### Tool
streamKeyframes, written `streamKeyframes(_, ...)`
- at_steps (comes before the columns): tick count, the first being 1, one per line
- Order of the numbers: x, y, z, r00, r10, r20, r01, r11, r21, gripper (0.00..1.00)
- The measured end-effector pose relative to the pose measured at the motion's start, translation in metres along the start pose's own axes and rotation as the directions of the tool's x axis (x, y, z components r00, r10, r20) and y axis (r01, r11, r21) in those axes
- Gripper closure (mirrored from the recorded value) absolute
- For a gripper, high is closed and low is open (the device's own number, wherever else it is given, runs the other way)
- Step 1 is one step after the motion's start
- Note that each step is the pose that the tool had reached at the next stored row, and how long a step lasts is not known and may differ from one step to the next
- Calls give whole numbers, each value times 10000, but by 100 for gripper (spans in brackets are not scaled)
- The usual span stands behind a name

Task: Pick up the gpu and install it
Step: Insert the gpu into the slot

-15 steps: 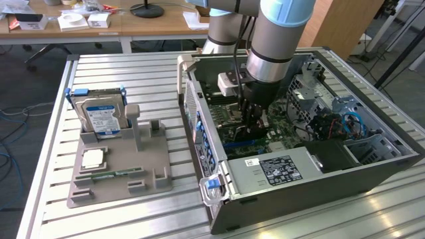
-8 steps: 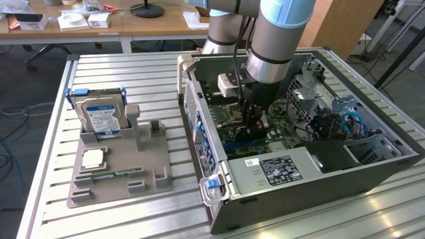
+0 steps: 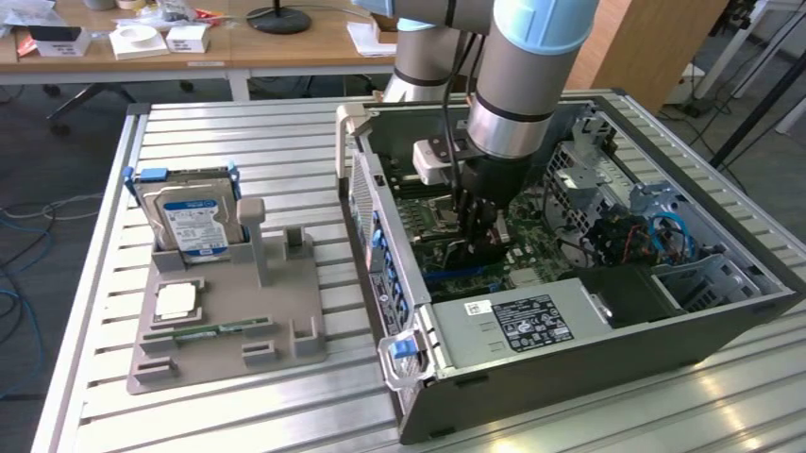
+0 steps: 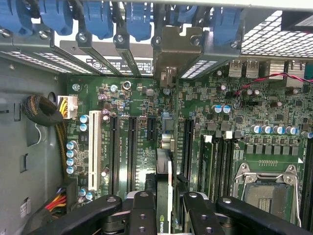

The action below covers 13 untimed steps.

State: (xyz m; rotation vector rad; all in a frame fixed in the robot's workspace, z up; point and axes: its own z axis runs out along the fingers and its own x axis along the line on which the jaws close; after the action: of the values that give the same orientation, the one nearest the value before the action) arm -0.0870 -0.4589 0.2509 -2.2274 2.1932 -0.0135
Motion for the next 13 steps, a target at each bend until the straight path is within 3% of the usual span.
streamKeyframes(13, -6, 0, 11, 10000, 0, 1, 0, 10000, 0, 74)
